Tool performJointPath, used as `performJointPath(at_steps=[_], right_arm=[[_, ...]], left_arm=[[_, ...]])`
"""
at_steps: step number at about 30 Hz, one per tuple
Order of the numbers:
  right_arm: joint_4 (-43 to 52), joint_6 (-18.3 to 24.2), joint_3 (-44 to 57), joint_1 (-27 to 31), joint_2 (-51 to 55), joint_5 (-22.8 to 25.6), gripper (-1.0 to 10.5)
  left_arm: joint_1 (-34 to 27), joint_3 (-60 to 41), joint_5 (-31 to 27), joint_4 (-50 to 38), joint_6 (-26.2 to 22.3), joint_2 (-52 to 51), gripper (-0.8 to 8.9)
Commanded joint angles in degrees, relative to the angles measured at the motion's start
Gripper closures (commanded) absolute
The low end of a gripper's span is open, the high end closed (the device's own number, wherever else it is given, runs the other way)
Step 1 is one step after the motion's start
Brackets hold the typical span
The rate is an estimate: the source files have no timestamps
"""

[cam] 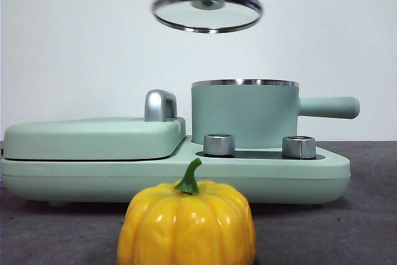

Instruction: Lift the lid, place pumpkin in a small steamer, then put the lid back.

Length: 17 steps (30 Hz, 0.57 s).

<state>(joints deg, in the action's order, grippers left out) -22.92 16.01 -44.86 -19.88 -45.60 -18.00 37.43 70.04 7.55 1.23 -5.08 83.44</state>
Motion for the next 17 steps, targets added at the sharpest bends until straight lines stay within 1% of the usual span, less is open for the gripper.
performJointPath(at_steps=[1, 9, 12, 15, 17], right_arm=[[0.6, -0.6, -1.0, -0.4, -0.4, -0.1, 7.2], [-0.4, -0.6, -1.0, -1.4, -0.4, -2.2, 7.2], [-2.6, 0.6, -1.0, -3.0, -0.4, -2.1, 7.1], [-5.0, 2.7, -1.0, -5.7, -0.8, -2.1, 6.4], [-6.0, 3.1, -1.0, -7.8, -1.3, -2.0, 6.1]], left_arm=[[-0.9, 1.7, -0.2, 3.3, -0.1, -2.6, 8.05], [-5.7, 1.7, -0.3, 15.8, -0.9, -6.6, 8.03], [-7.7, 1.5, -0.3, 17.2, -1.3, -7.2, 8.03], [-9.4, 1.4, -0.3, 17.3, -1.8, -7.6, 8.03], [-10.6, 1.4, -0.3, 17.3, -2.0, -7.7, 8.03]])
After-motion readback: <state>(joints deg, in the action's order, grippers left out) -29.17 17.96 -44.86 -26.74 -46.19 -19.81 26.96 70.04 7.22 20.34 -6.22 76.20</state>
